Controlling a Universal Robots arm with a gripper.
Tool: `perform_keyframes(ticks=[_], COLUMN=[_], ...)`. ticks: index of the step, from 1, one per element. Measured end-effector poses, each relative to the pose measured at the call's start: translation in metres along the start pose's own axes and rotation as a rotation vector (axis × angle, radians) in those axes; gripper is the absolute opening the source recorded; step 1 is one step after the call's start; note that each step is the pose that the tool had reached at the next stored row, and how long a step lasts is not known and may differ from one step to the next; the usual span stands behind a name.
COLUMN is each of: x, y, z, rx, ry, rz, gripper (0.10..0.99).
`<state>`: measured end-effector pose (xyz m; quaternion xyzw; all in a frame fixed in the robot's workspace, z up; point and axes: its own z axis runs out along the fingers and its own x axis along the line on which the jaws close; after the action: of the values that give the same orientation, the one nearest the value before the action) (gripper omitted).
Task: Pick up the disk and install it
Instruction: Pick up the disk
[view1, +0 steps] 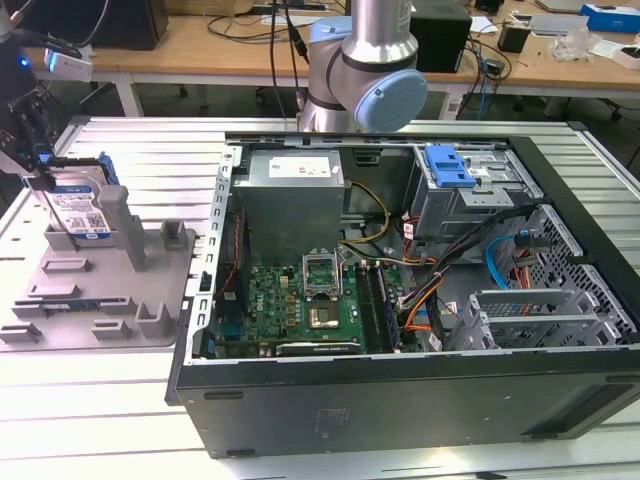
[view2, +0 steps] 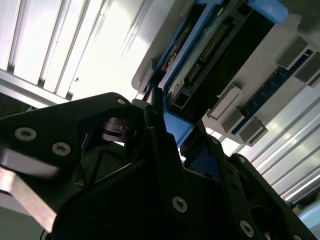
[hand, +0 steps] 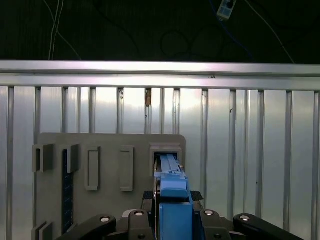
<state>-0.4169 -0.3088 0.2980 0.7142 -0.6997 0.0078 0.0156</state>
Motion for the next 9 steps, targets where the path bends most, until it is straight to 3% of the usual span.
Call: perform_keyframes(ticks=[4,9], x=[0.0002,0.0009], y=[0.0001,0.0003], z=[-0.0075,-0.028], rx=[0.0,0.0], ry=[0.0,0.0004], rz=[0.0,0.0], gripper=[0.369,0.369])
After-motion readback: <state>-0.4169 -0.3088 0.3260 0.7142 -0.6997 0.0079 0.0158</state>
